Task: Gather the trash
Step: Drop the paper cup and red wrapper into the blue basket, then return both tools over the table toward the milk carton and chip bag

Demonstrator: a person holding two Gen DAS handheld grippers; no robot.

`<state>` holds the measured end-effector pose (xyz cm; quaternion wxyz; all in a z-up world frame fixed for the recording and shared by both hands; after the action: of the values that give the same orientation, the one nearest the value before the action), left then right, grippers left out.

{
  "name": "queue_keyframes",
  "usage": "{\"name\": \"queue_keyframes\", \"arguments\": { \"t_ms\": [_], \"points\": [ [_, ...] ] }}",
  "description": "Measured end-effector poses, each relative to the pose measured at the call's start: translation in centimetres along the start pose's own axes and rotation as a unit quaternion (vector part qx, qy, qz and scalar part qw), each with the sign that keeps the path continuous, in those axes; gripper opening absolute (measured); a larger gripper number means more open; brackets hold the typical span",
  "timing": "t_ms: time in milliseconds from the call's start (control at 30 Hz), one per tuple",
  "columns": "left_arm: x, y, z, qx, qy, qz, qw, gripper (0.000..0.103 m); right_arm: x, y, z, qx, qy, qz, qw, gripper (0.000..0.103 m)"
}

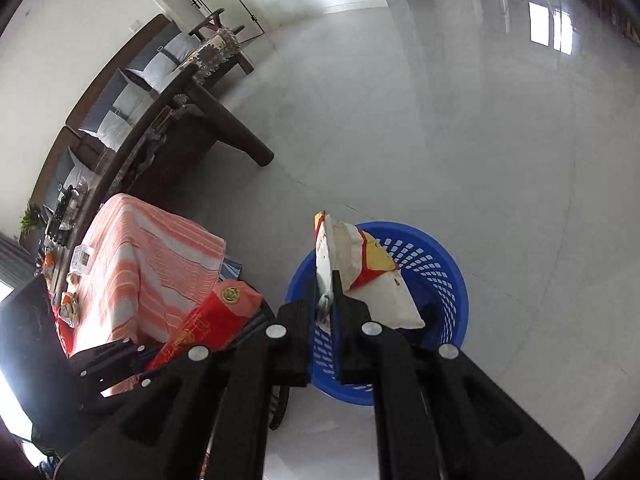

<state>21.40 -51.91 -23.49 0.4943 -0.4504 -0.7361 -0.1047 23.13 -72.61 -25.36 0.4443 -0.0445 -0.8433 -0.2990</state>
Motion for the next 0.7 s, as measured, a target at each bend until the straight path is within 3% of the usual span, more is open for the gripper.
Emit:
{"name": "queue_keyframes", "arguments": {
  "t_ms": [233,267,300,333,367,400,467,533,600,700],
  "points": [
    [-5.6,-0.3,-1.3,-0.012,0.011,-0.012,0.9998,0.017,-1.8,-2.1,-1.0,-0.02,0.011,-0.008,1.0,0.007],
    [-6.2,-0.3,-1.4,-0.014,0.007,-0.018,0.9997,0.019,-2.2,-2.4,-1.0,-0.023,0.016,-0.009,1.0,0.009],
    [-6.7,0.0,-1.8,-0.011,0.006,-0.023,0.9996,0.033,-2.8,-2.7,-1.1,-0.028,0.02,-0.009,0.999,0.012],
    [-7.0,0.0,-1.9,-0.005,0.003,-0.022,0.9998,0.045,-3.2,-3.1,-1.1,-0.032,0.023,-0.007,0.999,0.022],
    [-7.1,0.6,-2.1,0.002,-0.002,-0.021,0.9998,0.046,-3.4,-3.3,-1.2,-0.036,0.024,-0.002,0.999,0.053],
    [-7.1,0.8,-2.5,0.007,-0.004,-0.022,0.9997,0.047,-3.2,-3.6,-1.2,-0.042,0.017,0.006,0.999,0.059],
    [-6.5,1.2,-2.9,0.014,-0.011,-0.023,0.9996,0.05,-2.5,-3.6,-1.4,-0.049,0.005,-0.001,0.999,0.059],
    [-4.7,1.4,-3.3,0.015,-0.03,-0.029,0.999,0.066,-1.5,-3.3,-1.5,-0.045,-0.009,-0.003,0.999,0.061],
    [-2.3,1.7,-3.5,0.015,-0.052,-0.033,0.998,0.075,-0.5,-2.6,-1.6,-0.031,-0.024,0.006,0.999,0.065],
    [2.1,1.7,-3.5,0.011,-0.072,-0.034,0.9968,0.076,0.8,-0.6,-1.3,-0.003,-0.047,0.022,0.999,0.079]
  ]
}}
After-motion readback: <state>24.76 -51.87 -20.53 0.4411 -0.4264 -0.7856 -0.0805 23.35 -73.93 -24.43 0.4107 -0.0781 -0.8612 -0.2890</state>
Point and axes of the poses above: each gripper's, at about its wrist camera, not at the fingertips, and x roughly against the way its jaws point, y to its left, z to its underside, the point moved 2 cm from there along -x, roughly the way its jaws point, and after that the axes turned 1 degree about -y, right-handed, at the moved point
